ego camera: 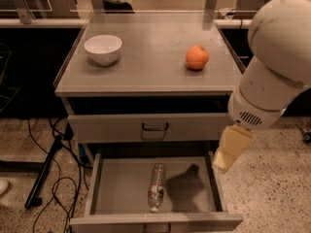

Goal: Pick water bottle from middle drawer and place on counter

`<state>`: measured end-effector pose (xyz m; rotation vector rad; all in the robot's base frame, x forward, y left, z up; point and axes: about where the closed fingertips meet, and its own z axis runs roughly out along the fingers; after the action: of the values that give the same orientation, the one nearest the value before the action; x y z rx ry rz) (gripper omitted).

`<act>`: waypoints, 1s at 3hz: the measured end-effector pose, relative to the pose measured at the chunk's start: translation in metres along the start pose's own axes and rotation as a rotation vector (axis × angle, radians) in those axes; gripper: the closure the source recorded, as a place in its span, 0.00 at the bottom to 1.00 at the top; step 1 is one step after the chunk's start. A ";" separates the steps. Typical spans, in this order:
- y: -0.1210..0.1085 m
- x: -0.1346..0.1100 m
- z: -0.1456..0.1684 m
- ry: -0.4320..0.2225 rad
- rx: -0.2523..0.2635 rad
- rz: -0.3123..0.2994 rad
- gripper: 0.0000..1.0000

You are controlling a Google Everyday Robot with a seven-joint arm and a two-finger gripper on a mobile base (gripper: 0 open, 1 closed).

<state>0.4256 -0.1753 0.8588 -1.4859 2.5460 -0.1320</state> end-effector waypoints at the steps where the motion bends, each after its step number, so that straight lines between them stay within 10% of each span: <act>1: 0.012 -0.004 0.013 0.003 -0.034 0.018 0.00; 3: 0.019 -0.006 0.053 0.031 -0.051 0.115 0.00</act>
Offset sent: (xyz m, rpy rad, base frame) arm -0.0014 0.0169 -0.0644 0.0226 0.0605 -0.1460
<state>0.4232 -0.1595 0.8048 -1.3605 2.6704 -0.0746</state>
